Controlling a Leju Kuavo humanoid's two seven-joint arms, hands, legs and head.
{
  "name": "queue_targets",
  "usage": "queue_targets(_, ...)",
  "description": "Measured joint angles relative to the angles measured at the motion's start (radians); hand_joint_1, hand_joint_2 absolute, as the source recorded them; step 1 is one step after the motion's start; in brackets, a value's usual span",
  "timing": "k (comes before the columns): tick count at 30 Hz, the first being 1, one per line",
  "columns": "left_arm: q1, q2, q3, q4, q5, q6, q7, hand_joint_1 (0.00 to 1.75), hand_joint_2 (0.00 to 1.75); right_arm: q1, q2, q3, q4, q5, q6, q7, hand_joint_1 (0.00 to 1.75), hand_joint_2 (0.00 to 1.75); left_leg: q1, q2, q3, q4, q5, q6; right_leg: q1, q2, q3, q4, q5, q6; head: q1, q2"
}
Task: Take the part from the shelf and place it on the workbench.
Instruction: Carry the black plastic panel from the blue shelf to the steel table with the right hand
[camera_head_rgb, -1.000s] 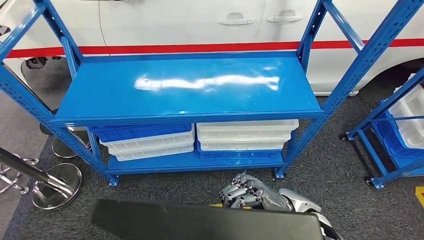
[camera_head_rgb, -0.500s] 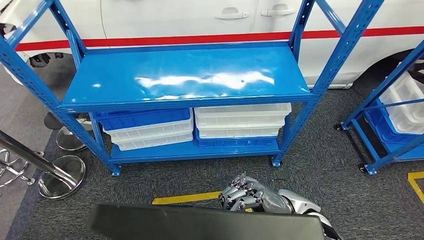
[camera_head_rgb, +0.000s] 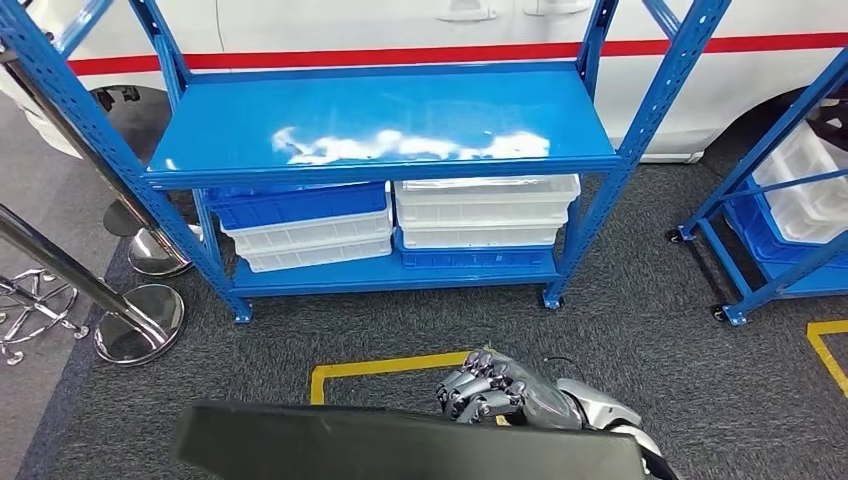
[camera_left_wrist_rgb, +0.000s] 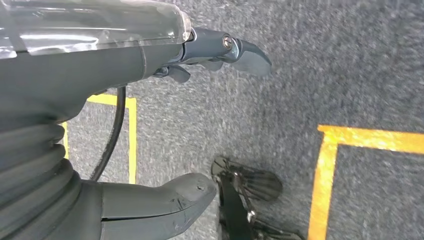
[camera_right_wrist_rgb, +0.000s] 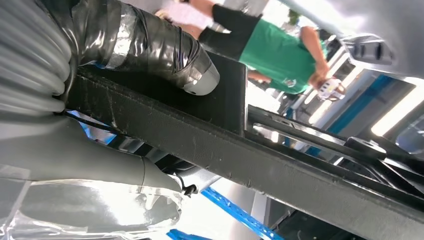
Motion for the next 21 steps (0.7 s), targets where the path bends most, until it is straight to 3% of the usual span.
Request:
queue_targets(2,0.001,0.000,0.002,0.000,0.000,0.000,0.000,0.00,1.75,0.005,0.000,-0.001,0.000,0.015,-0.014,0.000,1.75,1.75,0.003,0.005,-0.018,-0.001,0.019,0.013,-0.005,0.005,-0.033,0.077,-0.063,0.011,0.000,0.000)
queue_targets(4,0.001,0.000,0.003,0.000,-0.002,0.000,0.002,0.00,1.75,0.009,0.000,-0.001,0.000,0.021,-0.019,-0.001,1.75,1.75,0.002,0.007,-0.040,0.006,0.033,0.018,-0.009,0.007,-0.081,0.215,-0.147,0.020,0.000,0.000)
queue_targets(5,0.001,0.000,0.003,0.000,-0.004,0.001,0.002,0.00,1.75,0.010,0.000,-0.001,0.000,0.022,-0.019,-0.001,1.75,1.75,0.002,0.010,-0.051,0.011,0.038,0.017,-0.012,0.007,-0.094,0.267,-0.170,0.023,0.000,0.000)
queue_targets(6,0.002,0.000,0.003,0.000,-0.006,0.001,0.003,0.00,1.75,0.010,0.000,-0.001,0.000,0.023,-0.019,-0.002,1.75,1.75,0.002,0.013,-0.062,0.018,0.042,0.017,-0.014,0.007,-0.089,0.284,-0.174,0.026,0.000,0.000)
queue_targets(7,0.002,0.000,0.003,0.000,-0.008,0.001,0.004,0.00,1.75,0.010,0.000,-0.001,0.000,0.024,-0.017,-0.002,1.75,1.75,0.003,0.016,-0.071,0.026,0.043,0.016,-0.016,0.005,-0.063,0.259,-0.160,0.027,0.000,0.000)
queue_targets(8,0.002,0.000,0.003,0.000,-0.010,0.002,0.005,0.00,1.75,0.010,0.000,-0.001,0.000,0.024,-0.014,-0.002,1.75,1.75,0.003,0.021,-0.077,0.032,0.044,0.014,-0.018,-0.002,-0.020,0.199,-0.134,0.027,0.000,0.000)
queue_targets(10,0.002,0.000,0.003,0.000,-0.013,0.002,0.006,0.00,1.75,0.006,0.000,-0.001,0.000,0.026,-0.008,-0.002,1.75,1.75,0.001,0.029,-0.083,0.043,0.043,0.006,-0.014,-0.040,0.064,0.062,-0.097,0.022,0.000,0.000)
queue_targets(11,0.002,0.000,0.003,0.000,-0.014,0.002,0.007,0.00,1.75,0.003,0.000,-0.001,0.000,0.029,-0.007,-0.001,1.75,1.75,-0.001,0.035,-0.084,0.044,0.043,0.000,-0.010,-0.055,0.084,0.021,-0.090,0.015,0.000,0.000)
queue_targets(12,0.002,0.000,0.003,0.000,-0.016,0.002,0.008,0.00,1.75,-0.001,0.000,-0.001,0.000,0.033,-0.008,0.000,1.75,1.75,-0.004,0.042,-0.085,0.044,0.044,-0.006,-0.005,-0.064,0.090,0.002,-0.090,0.007,-0.001,0.000)
queue_targets(14,0.002,0.001,0.003,0.000,-0.021,0.003,0.009,0.00,1.75,-0.010,-0.001,-0.001,0.000,0.041,-0.008,0.004,1.75,1.75,-0.005,0.060,-0.086,0.042,0.044,-0.018,-0.003,-0.048,0.084,-0.004,-0.081,-0.012,-0.001,0.000)
queue_targets(16,0.000,0.003,0.003,0.000,-0.024,0.003,0.008,0.00,1.75,-0.022,-0.001,0.000,0.000,0.046,-0.008,0.006,1.75,1.75,-0.002,0.051,-0.098,0.072,0.017,-0.027,-0.006,-0.029,0.078,-0.010,-0.071,-0.028,-0.001,0.000)
queue_targets(19,0.001,0.007,0.003,0.000,-0.029,0.003,0.008,0.00,1.75,-0.034,-0.002,0.000,0.000,0.047,-0.008,0.011,1.75,1.75,0.002,0.009,-0.172,0.248,-0.086,-0.035,-0.005,-0.001,0.066,-0.013,-0.058,-0.043,-0.001,0.000)
queue_targets(20,0.002,0.009,0.003,0.000,-0.031,0.003,0.008,0.00,1.75,-0.034,-0.002,0.001,0.000,0.048,-0.008,0.013,1.75,1.75,0.002,0.004,-0.196,0.305,-0.107,-0.036,-0.003,0.009,0.063,-0.012,-0.055,-0.045,-0.001,0.000)
queue_targets(21,0.002,0.009,0.003,0.000,-0.031,0.003,0.009,0.00,1.75,-0.034,-0.002,0.001,0.000,0.048,-0.008,0.014,1.75,1.75,0.002,0.001,-0.207,0.330,-0.109,-0.034,-0.001,0.020,0.060,-0.012,-0.052,-0.045,-0.001,0.000)
